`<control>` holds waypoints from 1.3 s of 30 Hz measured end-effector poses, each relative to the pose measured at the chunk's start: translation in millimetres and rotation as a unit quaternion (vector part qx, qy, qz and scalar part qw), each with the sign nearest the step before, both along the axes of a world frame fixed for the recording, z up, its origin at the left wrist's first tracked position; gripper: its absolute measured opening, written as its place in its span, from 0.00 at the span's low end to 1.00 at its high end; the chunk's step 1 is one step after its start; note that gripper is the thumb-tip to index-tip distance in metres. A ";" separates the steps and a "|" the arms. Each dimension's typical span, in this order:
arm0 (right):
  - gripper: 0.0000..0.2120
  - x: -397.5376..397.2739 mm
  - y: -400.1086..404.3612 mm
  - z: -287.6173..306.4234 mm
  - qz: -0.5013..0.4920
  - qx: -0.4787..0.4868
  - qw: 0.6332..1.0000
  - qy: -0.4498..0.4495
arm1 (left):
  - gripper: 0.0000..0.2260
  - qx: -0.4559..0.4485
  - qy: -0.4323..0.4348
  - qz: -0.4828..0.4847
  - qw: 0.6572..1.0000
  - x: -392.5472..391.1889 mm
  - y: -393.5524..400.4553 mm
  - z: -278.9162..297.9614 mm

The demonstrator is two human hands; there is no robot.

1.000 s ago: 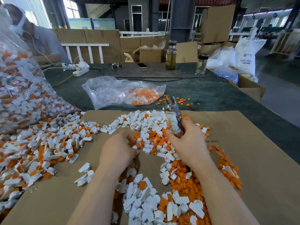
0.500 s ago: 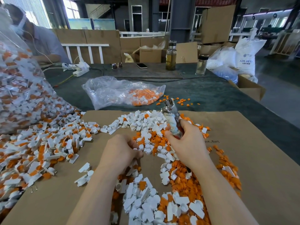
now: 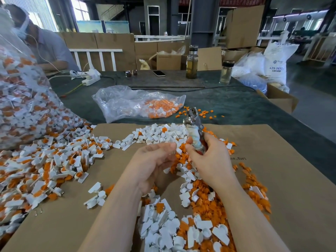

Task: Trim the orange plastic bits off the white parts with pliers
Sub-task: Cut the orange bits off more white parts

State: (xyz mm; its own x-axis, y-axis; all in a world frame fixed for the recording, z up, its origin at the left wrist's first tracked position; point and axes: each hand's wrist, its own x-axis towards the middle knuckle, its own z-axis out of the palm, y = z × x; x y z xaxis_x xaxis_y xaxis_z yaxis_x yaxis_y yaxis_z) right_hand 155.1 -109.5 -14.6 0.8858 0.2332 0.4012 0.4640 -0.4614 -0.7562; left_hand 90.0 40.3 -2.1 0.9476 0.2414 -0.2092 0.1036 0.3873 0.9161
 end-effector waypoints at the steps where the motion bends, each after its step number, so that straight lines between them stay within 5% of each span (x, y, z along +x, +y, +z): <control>1: 0.05 0.0 0.2 0.2 0.001 0.005 1.000 -0.001 | 0.16 0.002 -0.004 0.003 1.000 0.6 -0.9 -0.2; 8: 0.07 -2.7 0.4 1.1 0.006 0.023 1.000 -0.002 | 0.04 -0.044 -0.037 0.067 0.996 2.4 -8.6 -0.2; 39: 0.09 -12.7 6.0 3.8 -0.031 0.053 0.995 -0.084 | 0.04 0.272 -0.079 0.193 0.940 -0.3 -35.3 4.2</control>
